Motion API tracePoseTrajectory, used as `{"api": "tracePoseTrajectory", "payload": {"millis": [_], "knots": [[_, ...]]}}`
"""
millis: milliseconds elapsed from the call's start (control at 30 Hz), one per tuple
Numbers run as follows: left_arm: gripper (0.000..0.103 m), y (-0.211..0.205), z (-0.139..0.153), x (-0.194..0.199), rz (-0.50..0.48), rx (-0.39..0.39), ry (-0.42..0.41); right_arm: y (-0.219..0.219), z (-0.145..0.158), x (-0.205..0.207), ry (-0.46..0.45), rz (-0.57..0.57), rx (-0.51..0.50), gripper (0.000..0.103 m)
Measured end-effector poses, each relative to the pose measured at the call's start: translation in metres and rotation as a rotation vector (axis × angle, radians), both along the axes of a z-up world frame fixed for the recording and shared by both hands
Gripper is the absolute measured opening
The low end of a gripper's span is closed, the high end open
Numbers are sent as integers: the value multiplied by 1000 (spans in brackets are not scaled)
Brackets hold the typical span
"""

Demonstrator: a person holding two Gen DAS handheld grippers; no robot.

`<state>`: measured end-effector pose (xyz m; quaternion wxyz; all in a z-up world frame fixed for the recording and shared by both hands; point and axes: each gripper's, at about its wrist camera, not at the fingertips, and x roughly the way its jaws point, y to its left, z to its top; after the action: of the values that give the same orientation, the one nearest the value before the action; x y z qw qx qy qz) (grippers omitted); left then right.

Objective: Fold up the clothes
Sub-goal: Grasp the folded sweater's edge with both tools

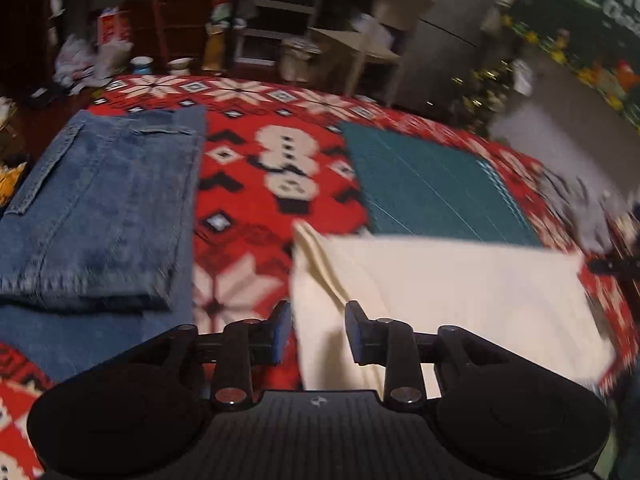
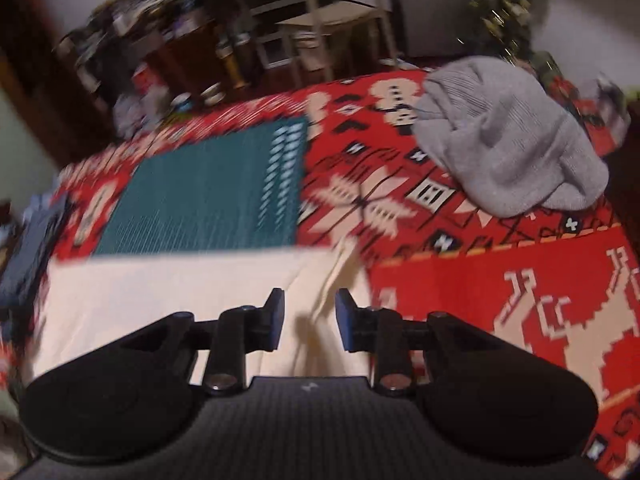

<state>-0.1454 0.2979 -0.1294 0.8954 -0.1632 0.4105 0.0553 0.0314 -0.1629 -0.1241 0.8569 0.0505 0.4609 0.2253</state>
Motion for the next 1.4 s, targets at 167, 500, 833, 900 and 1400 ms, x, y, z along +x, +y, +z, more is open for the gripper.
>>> {"api": "tracePoseTrajectory", "payload": {"millis": [167,500,833,900,1400], "knots": [[41,16,-10,20,64,9,29,-9,-13,30,10,-62,30,46],[56,17,-17,44,-10,-74,-23,-2,-35,35,1,16,12,42],[10,10,-21,55,-21,-33,-45,8,-31,29,-68,55,8,11],[10,12,-17,55,-24,-22,-68,6,-25,33,-87,52,22,10],[38,-1,-13,92,2,198,-60,22,-33,77,-126,-16,-23,21]]}}
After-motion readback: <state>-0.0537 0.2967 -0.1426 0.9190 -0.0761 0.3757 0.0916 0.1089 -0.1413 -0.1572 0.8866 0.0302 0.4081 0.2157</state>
